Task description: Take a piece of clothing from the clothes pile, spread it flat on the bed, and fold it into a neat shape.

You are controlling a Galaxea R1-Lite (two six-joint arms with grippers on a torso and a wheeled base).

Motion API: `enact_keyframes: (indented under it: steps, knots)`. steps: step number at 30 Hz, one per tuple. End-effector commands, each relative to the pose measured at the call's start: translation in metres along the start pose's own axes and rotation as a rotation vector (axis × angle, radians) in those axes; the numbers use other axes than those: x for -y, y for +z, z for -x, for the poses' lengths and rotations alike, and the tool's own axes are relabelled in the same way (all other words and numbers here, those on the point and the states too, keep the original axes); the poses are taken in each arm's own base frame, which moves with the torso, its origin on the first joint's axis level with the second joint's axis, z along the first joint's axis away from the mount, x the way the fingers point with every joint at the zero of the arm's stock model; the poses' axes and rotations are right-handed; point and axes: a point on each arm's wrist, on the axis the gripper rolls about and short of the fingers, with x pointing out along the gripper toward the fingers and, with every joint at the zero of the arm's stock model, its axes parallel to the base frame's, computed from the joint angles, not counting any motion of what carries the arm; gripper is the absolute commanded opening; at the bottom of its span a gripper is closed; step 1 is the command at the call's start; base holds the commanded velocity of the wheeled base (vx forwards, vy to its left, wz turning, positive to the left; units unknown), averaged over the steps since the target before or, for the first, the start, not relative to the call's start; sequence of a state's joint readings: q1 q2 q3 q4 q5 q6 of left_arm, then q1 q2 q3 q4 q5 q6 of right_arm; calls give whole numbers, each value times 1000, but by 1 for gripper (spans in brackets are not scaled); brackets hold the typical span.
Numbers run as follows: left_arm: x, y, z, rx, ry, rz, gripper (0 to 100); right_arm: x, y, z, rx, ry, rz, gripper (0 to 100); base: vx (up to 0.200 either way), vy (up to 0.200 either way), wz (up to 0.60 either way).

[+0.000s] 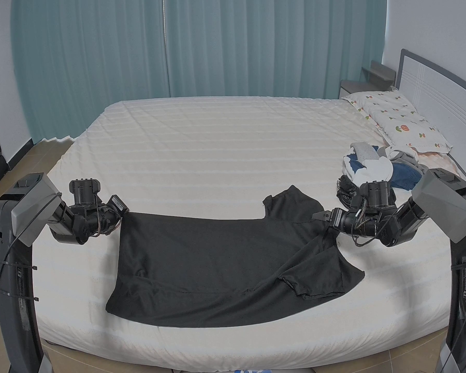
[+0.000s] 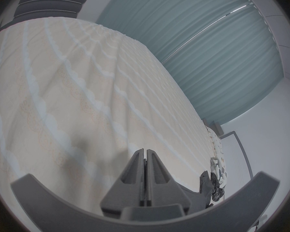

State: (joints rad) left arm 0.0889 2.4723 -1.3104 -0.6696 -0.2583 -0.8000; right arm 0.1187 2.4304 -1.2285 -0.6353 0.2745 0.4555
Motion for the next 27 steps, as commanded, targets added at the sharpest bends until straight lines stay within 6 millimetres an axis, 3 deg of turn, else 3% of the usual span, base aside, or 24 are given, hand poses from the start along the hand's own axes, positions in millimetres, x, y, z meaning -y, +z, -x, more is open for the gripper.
enact_keyframes:
  steps: [1,4,6,7,17,27]
  knots:
    - [0,0,0,-1,-1,4,0,17,4,20,31,-36,-17,100,0,0,0]
    - [0,0,0,0,-2,3,0,22,4,37,43,-39,-26,100,0,0,0]
    - [0,0,0,0,-2,3,0,22,4,37,43,-39,-26,100,0,0,0]
    - [0,0,0,0,-2,5,0,23,0,50,36,-40,-35,100,0,0,0]
    - [0,-1,0,-7,2,6,0,41,-45,96,-138,24,6,100,0,0,0]
    - [-1,-2,0,-9,2,7,0,48,-65,94,-173,62,45,100,0,0,0]
